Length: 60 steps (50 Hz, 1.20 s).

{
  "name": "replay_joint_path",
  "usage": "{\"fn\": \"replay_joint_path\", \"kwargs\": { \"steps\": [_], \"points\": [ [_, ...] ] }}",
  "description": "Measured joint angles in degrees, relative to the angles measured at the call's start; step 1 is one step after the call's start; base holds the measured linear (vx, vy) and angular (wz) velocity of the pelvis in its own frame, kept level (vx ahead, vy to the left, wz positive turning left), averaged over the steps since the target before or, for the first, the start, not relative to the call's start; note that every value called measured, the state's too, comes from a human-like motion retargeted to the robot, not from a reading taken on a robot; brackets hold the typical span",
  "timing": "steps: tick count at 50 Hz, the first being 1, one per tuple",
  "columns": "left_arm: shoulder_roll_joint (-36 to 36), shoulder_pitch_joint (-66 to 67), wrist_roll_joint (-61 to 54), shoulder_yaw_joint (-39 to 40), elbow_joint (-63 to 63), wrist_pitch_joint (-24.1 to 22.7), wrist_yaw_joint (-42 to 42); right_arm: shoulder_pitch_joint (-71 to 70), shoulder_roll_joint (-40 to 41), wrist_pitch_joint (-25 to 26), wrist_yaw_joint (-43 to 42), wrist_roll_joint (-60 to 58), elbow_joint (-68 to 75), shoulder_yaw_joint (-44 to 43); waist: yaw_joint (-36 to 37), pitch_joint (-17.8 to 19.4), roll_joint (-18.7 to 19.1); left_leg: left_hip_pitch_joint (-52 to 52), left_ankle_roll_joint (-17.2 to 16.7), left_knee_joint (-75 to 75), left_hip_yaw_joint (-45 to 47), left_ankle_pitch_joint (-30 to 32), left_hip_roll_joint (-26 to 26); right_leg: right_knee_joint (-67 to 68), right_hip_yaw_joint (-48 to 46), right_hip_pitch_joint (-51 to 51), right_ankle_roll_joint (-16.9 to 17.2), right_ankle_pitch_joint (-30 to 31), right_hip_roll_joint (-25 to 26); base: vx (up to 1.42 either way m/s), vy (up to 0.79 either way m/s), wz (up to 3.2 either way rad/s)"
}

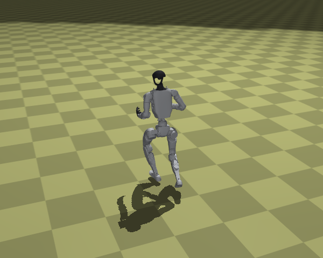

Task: Run

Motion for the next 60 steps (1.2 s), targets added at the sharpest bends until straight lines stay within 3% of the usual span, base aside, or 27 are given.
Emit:
{"fn": "replay_joint_path", "kwargs": {
  "steps": [3,7,10,14,20,24,28,31,34,38,42,45,50,55,60],
  "points": [
    [-0.4,0.6,0.2,-0.1,-0.1,0.5,-0.1,-0.6,1.0,-0.3,1.9,0.3,-2.2,1.1,-1.2,-0.8,-1.4,0.7,2.6,-2.8,0.5,-0.3,-4.3,9.8,-1.0,-0.6,-1.9,-0.3,-6.4,1.14,0.03,1.1],
    [-0.2,-2.1,4.4,-0.7,1.2,0.4,2.1,0.5,3.0,-0.5,2.1,0.0,-0.9,1.7,-3.9,-0.3,-2.4,2.2,9.7,10.1,-0.3,-10.4,-6.7,22.7,0.7,-6.5,-6.9,-7.2,-11.7,1.15,-0.01,0.66],
    [-0.1,-9.3,9.0,-2.4,4.1,-0.3,5.3,2.0,4.2,-1.1,1.3,-1.2,4.6,2.0,-6.4,0.7,-2.5,7.3,11.6,13.5,-2.4,-17.5,-8.2,25.2,3.1,-16.1,-9.2,-11.1,-11.4,1.16,-0.02,0.61],
    [1.1,-15.0,9.8,-4.7,2.6,-2.0,5.4,7.2,2.8,-1.5,1.8,-0.8,7.6,1.4,-10.4,-0.5,0.5,17.9,7.3,9.4,-8.1,-15.5,-7.8,12.6,2.4,-26.0,-8.2,-11.0,-4.9,1.21,-0.06,0.62],
    [3.3,-16.0,7.8,-7.7,-1.4,-4.9,3.4,12.5,1.0,-1.2,1.5,0.6,8.8,0.6,-10.9,-2.8,8.7,26.1,-2.6,12.9,-11.7,3.2,4.1,-19.5,-0.2,-27.8,-1.8,0.4,12.7,1.18,-0.03,0.28],
    [3.2,-14.8,5.4,-8.1,-3.1,-4.5,1.2,13.0,-0.1,-0.9,1.8,2.2,7.7,0.6,-8.5,-2.9,10.7,24.7,-1.1,27.6,-10.0,4.9,10.9,-16.6,-0.9,-27.7,-3.0,0.4,15.5,1.1,0.01,0.69],
    [2.0,-11.9,4.7,-6.5,-2.7,-2.2,0.1,10.2,-1.6,-0.3,1.8,1.8,7.0,1.0,-5.2,-1.8,10.2,19.3,3.5,42.0,-8.3,-1.7,15.4,-2.9,-2.0,-24.8,-7.8,-9.7,12.3,1.07,0.0,1.15],
    [1.0,-10.0,4.3,-4.3,-1.3,0.1,-0.7,4.3,-1.4,0.4,1.8,1.6,8.8,2.2,-4.2,0.3,8.0,11.8,5.8,43.8,-6.5,-5.4,13.7,2.8,-2.9,-18.4,-8.8,-16.5,7.0,1.01,-0.02,1.68],
    [1.2,-6.6,2.0,-2.8,-1.5,1.0,-2.8,1.1,0.2,0.4,2.6,3.0,8.7,3.0,-2.1,0.1,6.4,5.2,5.7,36.7,-3.1,-6.4,12.0,2.9,-5.3,-10.8,-7.8,-15.6,2.6,0.97,-0.02,1.6],
    [3.2,-2.1,-1.5,-2.5,-3.4,1.0,-5.5,1.5,2.4,0.3,4.2,6.2,5.4,2.4,-0.3,-1.8,4.4,2.2,2.8,17.8,2.2,-3.5,8.3,0.1,-7.5,-1.9,-3.7,-6.3,-0.4,0.94,-0.03,2.0],
    [4.4,0.5,-4.1,-1.8,-5.1,1.0,-7.8,2.9,3.2,0.4,6.0,7.9,1.1,1.2,-1.3,-3.8,2.0,5.2,0.1,-3.2,8.0,4.4,1.3,3.2,-11.3,2.4,-0.9,4.9,-7.6,0.87,-0.06,2.35],
    [4.6,1.3,-5.3,-1.5,-5.6,0.8,-7.7,2.8,3.7,-0.1,6.5,8.2,-1.4,0.8,-2.0,-4.5,0.6,6.1,2.8,-3.4,9.3,4.4,-1.6,10.8,-12.2,2.6,-2.7,4.3,-12.5,0.8,-0.17,1.91],
    [5.0,-2.3,-2.7,-0.4,-4.3,-0.2,-4.6,2.0,5.3,0.3,5.9,6.3,-0.5,0.5,-3.7,-2.3,-1.2,7.6,11.1,8.5,4.0,-7.6,-6.1,22.2,-6.8,-4.5,-7.7,-4.1,-17.9,0.72,-0.21,1.73],
    [3.5,-13.1,0.8,-3.3,-1.8,-0.8,-2.3,3.5,6.4,1.9,5.9,4.0,7.5,1.6,-7.1,-0.7,-0.6,11.9,10.1,9.8,-4.4,-10.7,-9.5,15.5,-1.2,-17.5,-7.8,-9.4,-14.7,0.61,-0.22,2.37],
    [4.4,-22.2,3.2,-8.2,-3.1,-2.7,-3.1,8.6,5.7,3.2,6.9,4.8,12.4,1.3,-9.0,-2.0,3.4,15.2,5.9,8.1,-11.9,-9.6,-7.5,-3.0,5.2,-26.0,-1.6,-5.1,-1.3,0.55,-0.22,2.53]
  ]
}}
